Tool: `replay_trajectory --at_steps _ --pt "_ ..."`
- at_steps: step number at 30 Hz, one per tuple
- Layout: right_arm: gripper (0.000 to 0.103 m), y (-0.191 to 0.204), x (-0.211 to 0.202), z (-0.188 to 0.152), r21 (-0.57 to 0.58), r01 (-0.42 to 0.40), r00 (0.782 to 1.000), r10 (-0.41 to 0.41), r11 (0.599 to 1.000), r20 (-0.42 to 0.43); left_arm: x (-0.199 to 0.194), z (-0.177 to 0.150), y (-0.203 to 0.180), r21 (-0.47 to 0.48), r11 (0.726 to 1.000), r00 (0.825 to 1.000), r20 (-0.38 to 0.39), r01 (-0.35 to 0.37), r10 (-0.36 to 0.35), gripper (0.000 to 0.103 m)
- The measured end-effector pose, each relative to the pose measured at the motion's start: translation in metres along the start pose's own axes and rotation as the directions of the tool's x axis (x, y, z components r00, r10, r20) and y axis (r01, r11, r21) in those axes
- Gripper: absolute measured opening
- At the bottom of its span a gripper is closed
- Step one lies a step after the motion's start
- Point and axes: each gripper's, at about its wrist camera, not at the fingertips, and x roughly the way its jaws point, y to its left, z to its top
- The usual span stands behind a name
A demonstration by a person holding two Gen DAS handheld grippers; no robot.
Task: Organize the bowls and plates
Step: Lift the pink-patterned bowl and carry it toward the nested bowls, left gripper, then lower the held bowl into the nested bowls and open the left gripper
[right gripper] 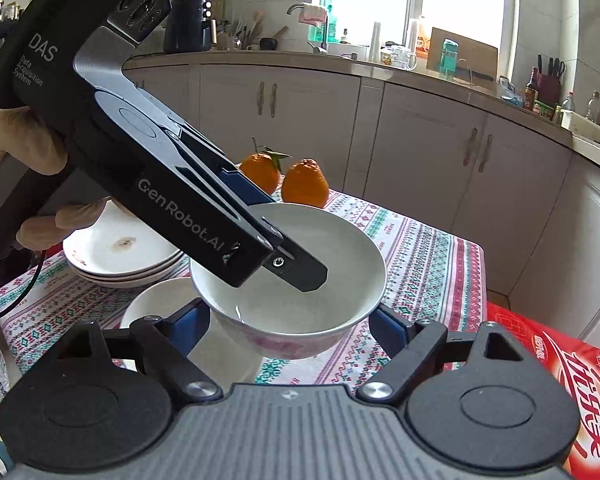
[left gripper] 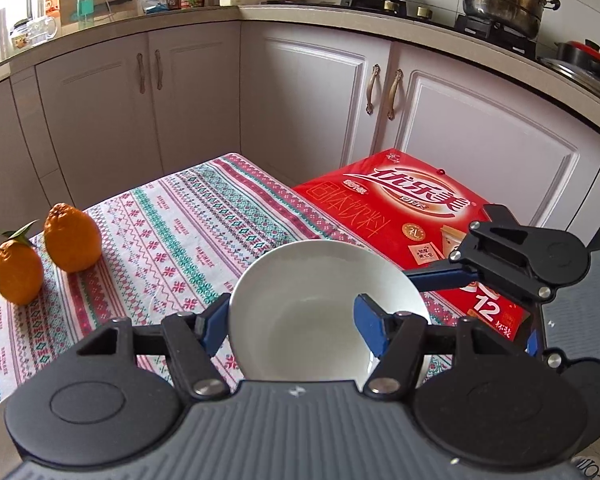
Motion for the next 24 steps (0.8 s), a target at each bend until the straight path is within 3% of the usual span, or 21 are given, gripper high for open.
replay_trajectory --at_steps 12,24 --pt "0.09 0.044 0.01 -0.006 -0.024 -0.09 0.995 0.088 0.996 -0.042 -0.023 -0.048 0.019 -0.086 0.996 1.0 -0.01 -0.028 0.027 0.065" --pt "0.09 0.052 0.02 -0.007 -0.03 -0.101 0.992 0.098 0.994 -0.08 -0.017 -0.063 0.032 -0.13 0.992 1.0 -0.013 0.003 -0.005 0.065"
